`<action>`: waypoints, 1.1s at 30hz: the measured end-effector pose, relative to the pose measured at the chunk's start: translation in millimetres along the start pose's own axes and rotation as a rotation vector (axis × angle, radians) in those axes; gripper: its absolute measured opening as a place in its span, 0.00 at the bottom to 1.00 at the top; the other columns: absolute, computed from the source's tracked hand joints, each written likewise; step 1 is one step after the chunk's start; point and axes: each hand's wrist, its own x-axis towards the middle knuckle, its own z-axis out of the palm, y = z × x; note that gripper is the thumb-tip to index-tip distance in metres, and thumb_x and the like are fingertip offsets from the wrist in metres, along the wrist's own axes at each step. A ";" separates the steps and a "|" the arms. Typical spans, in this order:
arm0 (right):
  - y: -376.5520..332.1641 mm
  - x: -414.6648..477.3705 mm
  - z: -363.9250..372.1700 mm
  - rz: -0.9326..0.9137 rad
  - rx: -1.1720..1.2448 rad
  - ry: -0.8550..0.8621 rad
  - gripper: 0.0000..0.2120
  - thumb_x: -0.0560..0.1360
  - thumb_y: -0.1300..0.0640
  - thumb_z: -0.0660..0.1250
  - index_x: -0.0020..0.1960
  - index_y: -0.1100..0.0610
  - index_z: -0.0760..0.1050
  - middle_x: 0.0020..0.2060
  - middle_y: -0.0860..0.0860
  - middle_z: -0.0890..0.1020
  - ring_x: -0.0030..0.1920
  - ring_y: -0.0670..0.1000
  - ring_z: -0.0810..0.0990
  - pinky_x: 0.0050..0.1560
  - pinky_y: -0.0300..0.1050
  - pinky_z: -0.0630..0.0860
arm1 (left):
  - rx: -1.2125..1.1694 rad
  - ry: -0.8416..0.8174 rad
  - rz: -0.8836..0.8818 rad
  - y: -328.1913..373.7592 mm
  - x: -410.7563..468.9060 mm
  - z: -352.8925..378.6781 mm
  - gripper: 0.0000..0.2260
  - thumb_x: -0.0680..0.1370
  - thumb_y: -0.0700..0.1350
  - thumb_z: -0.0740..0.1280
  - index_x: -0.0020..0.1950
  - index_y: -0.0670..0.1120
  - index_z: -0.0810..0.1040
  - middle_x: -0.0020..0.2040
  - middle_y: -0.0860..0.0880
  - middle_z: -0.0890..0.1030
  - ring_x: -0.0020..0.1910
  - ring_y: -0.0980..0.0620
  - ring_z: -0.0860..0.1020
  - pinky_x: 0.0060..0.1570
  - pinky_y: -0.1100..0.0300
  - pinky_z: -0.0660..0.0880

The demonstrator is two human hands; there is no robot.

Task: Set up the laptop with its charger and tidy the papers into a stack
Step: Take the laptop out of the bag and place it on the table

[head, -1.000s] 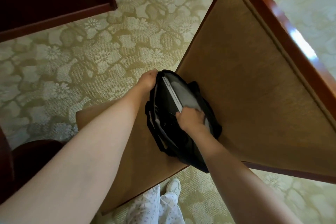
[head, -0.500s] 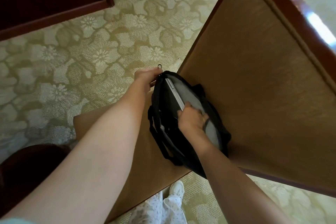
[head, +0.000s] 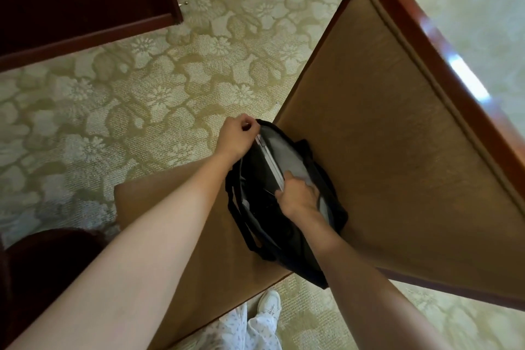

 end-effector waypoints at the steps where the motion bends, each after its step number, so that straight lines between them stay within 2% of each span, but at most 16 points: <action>1: -0.4 -1.1 -1.0 -0.002 -0.001 -0.002 0.16 0.80 0.54 0.57 0.65 0.59 0.64 0.58 0.58 0.76 0.59 0.57 0.75 0.57 0.47 0.69 | 0.015 -0.068 -0.029 1.4 -3.7 -0.9 0.12 0.80 0.46 0.59 0.57 0.41 0.77 0.55 0.45 0.78 0.51 0.50 0.75 0.48 0.62 0.67; 4: -1.1 -6.4 -6.3 -0.013 0.012 -0.006 0.15 0.80 0.55 0.57 0.65 0.59 0.64 0.58 0.58 0.76 0.58 0.58 0.76 0.54 0.47 0.71 | 0.006 -0.253 -0.173 8.1 -7.0 -6.3 0.18 0.83 0.48 0.50 0.67 0.41 0.70 0.66 0.42 0.72 0.64 0.44 0.70 0.59 0.58 0.65; 6: -1.4 -10.2 -11.3 -0.023 0.042 -0.008 0.16 0.80 0.55 0.58 0.66 0.60 0.64 0.59 0.59 0.76 0.58 0.58 0.75 0.54 0.47 0.72 | 0.015 -0.318 -0.203 12.2 -9.1 -10.8 0.20 0.83 0.48 0.46 0.65 0.40 0.71 0.64 0.42 0.73 0.62 0.43 0.71 0.61 0.55 0.66; 8: -0.8 -13.7 -17.4 -0.033 0.080 -0.013 0.17 0.80 0.56 0.58 0.67 0.60 0.64 0.59 0.59 0.76 0.58 0.59 0.75 0.52 0.46 0.72 | -0.023 -0.348 -0.206 15.0 -11.5 -13.6 0.20 0.83 0.47 0.45 0.59 0.38 0.73 0.57 0.40 0.76 0.56 0.42 0.75 0.59 0.52 0.70; 10: 1.3 -16.0 -23.1 -0.039 0.109 -0.014 0.17 0.79 0.57 0.59 0.66 0.60 0.66 0.58 0.59 0.76 0.58 0.59 0.75 0.50 0.45 0.72 | -0.059 -0.348 -0.210 18.0 -15.1 -14.2 0.16 0.82 0.43 0.47 0.55 0.39 0.72 0.51 0.42 0.77 0.52 0.44 0.75 0.55 0.52 0.71; 12: 4.2 -18.4 -28.0 -0.039 0.131 -0.011 0.16 0.78 0.57 0.61 0.64 0.61 0.68 0.58 0.60 0.76 0.58 0.59 0.75 0.50 0.44 0.73 | -0.083 -0.365 -0.225 21.6 -18.0 -14.3 0.14 0.82 0.41 0.48 0.58 0.42 0.71 0.53 0.42 0.75 0.57 0.43 0.74 0.59 0.51 0.69; 13: 5.1 -19.4 -29.7 -0.036 0.135 -0.009 0.16 0.78 0.57 0.62 0.64 0.61 0.68 0.58 0.60 0.76 0.58 0.59 0.75 0.50 0.44 0.73 | -0.073 -0.386 -0.230 22.7 -19.9 -14.5 0.14 0.82 0.41 0.48 0.63 0.44 0.69 0.57 0.42 0.74 0.61 0.43 0.72 0.62 0.51 0.68; 15: 4.5 -20.0 -31.2 -0.031 0.140 -0.003 0.15 0.77 0.58 0.63 0.62 0.62 0.69 0.57 0.61 0.77 0.58 0.60 0.76 0.51 0.44 0.73 | -0.017 -0.410 -0.247 21.6 -24.8 -14.9 0.21 0.80 0.39 0.52 0.74 0.48 0.60 0.67 0.43 0.69 0.66 0.43 0.69 0.64 0.54 0.66; 16: 3.2 -19.2 -30.6 -0.029 0.148 0.001 0.14 0.77 0.58 0.63 0.61 0.62 0.70 0.57 0.61 0.77 0.57 0.60 0.76 0.51 0.45 0.73 | -0.001 -0.422 -0.253 18.3 -27.0 -14.5 0.24 0.80 0.39 0.54 0.76 0.50 0.55 0.70 0.43 0.67 0.66 0.43 0.68 0.64 0.54 0.67; 20: -5.7 -11.1 -28.8 -0.006 0.210 0.004 0.15 0.77 0.59 0.63 0.61 0.63 0.71 0.58 0.60 0.77 0.56 0.59 0.77 0.45 0.42 0.72 | 0.007 -0.501 -0.226 5.7 -40.7 -8.7 0.36 0.76 0.41 0.65 0.77 0.54 0.46 0.72 0.46 0.64 0.67 0.44 0.68 0.65 0.53 0.68; 22: -8.6 -6.5 -31.9 0.008 0.245 0.003 0.15 0.77 0.59 0.64 0.62 0.63 0.72 0.58 0.60 0.77 0.56 0.59 0.77 0.43 0.42 0.71 | 0.065 -0.458 -0.197 -0.4 -45.0 -0.3 0.35 0.75 0.46 0.68 0.76 0.53 0.51 0.71 0.45 0.65 0.66 0.45 0.69 0.65 0.53 0.68; 24: -10.5 -3.7 -33.6 0.008 0.248 -0.002 0.13 0.76 0.59 0.65 0.59 0.64 0.74 0.56 0.60 0.77 0.55 0.59 0.78 0.42 0.42 0.71 | 0.237 -0.382 -0.169 -0.9 -46.1 8.4 0.23 0.78 0.53 0.61 0.71 0.49 0.64 0.70 0.42 0.66 0.66 0.43 0.69 0.63 0.54 0.67; 26: -11.6 -4.2 -31.7 -0.002 0.236 -0.008 0.10 0.75 0.60 0.64 0.54 0.65 0.75 0.54 0.61 0.78 0.54 0.60 0.78 0.42 0.42 0.70 | 0.420 -0.382 -0.190 -0.2 -46.8 16.8 0.22 0.80 0.58 0.53 0.66 0.46 0.71 0.73 0.40 0.62 0.71 0.44 0.63 0.64 0.55 0.64; 29: -11.2 -3.2 -34.0 0.014 0.288 0.004 0.06 0.74 0.60 0.66 0.41 0.61 0.73 0.49 0.60 0.79 0.51 0.59 0.79 0.40 0.41 0.69 | 0.440 -0.404 -0.186 1.3 -47.6 19.6 0.24 0.81 0.58 0.48 0.67 0.44 0.71 0.75 0.38 0.57 0.75 0.45 0.55 0.67 0.54 0.60; 31: -9.7 -1.6 -40.5 0.033 0.317 0.025 0.15 0.73 0.58 0.67 0.32 0.58 0.66 0.39 0.57 0.76 0.43 0.55 0.77 0.38 0.41 0.68 | 0.415 -0.413 -0.171 2.8 -49.2 16.6 0.24 0.82 0.57 0.47 0.70 0.45 0.68 0.76 0.39 0.55 0.76 0.44 0.52 0.68 0.52 0.59; 33: -9.8 -1.3 -46.7 0.028 0.316 0.032 0.17 0.72 0.58 0.68 0.30 0.57 0.64 0.35 0.54 0.73 0.40 0.53 0.75 0.36 0.41 0.67 | 0.381 -0.412 -0.184 4.3 -50.5 16.1 0.25 0.81 0.58 0.47 0.70 0.46 0.67 0.76 0.40 0.52 0.75 0.44 0.53 0.68 0.52 0.58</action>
